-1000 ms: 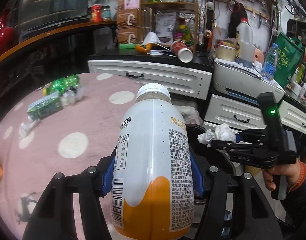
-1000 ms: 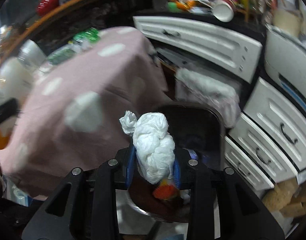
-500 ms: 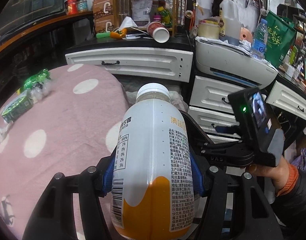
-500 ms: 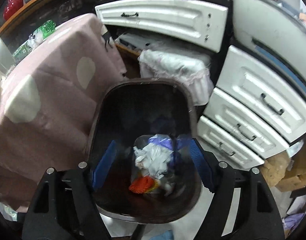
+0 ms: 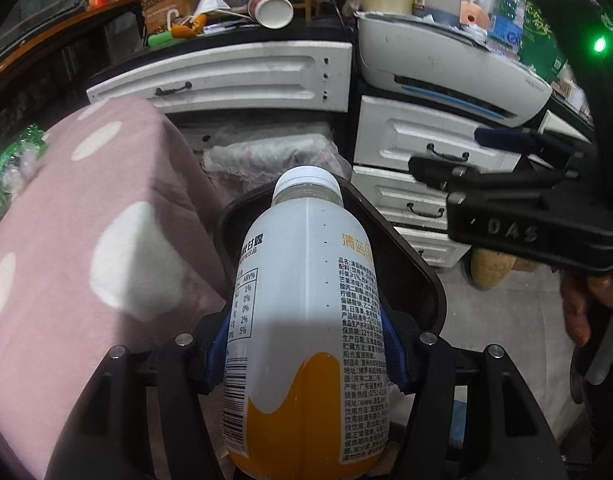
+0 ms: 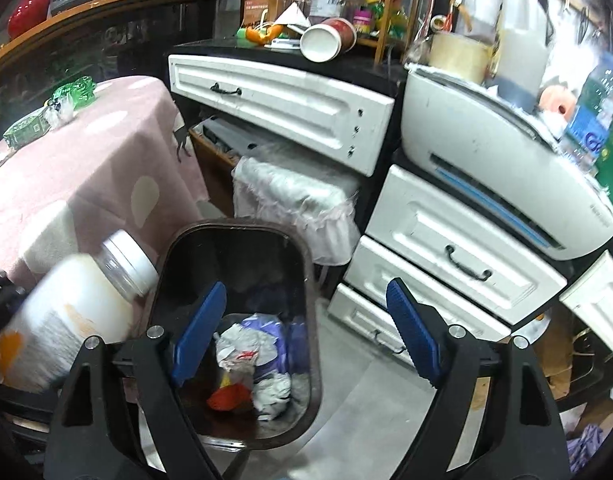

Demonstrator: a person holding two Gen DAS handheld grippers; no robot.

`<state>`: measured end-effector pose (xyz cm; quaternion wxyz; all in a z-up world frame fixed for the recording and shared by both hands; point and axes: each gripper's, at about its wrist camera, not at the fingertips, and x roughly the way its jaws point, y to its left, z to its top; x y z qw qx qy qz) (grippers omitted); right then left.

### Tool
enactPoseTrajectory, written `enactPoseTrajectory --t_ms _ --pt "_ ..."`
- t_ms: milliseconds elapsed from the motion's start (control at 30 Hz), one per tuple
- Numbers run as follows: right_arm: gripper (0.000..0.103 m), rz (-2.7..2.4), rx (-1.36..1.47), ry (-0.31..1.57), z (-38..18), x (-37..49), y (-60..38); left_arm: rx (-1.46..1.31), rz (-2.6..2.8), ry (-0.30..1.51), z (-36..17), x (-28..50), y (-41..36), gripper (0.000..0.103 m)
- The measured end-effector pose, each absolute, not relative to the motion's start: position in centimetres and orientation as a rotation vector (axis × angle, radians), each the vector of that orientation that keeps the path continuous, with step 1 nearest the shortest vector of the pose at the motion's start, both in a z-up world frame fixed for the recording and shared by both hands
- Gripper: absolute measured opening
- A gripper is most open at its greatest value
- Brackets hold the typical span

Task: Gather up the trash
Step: 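Lower the white-orange bottle into the bin and open the left gripper, then move both open grippers back over the table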

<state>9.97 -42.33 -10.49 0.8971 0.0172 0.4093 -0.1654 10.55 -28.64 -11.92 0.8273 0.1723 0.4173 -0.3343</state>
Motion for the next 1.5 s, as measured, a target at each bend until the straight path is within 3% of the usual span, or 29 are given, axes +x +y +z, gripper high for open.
enactPoseTrajectory --t_ms 600,633,700,767,1033,1200,1500 --pt "0.082 -0.403 0.039 0.828 -9.7 8.9 -43.8 0.439 -0.687 1.028 -17.7 13.4 -32.3 0.062" --pt "0.082 -0.402 0.042 0.829 -9.7 8.8 -43.8 0.449 -0.690 1.031 -18.0 13.5 -32.5 0.064" --pt "0.082 -0.402 0.044 0.831 -9.7 8.8 -43.9 0.483 -0.684 1.019 -18.2 13.3 -33.0 0.083" --pt "0.082 -0.405 0.043 0.831 -9.7 8.8 -44.0 0.507 -0.680 0.995 -18.1 12.9 -33.0 0.087" --pt "0.082 -0.406 0.081 0.831 -9.8 8.7 -44.6 0.477 -0.717 0.943 -15.0 10.8 -31.6 0.089" --pt "0.082 -0.376 0.124 0.846 -10.3 9.1 -44.5 0.454 -0.743 0.824 -11.0 8.7 -29.6 0.097" --pt "0.082 -0.205 0.174 0.869 -10.1 10.9 -41.1 0.423 -0.641 0.732 -6.7 9.2 -23.1 0.097"
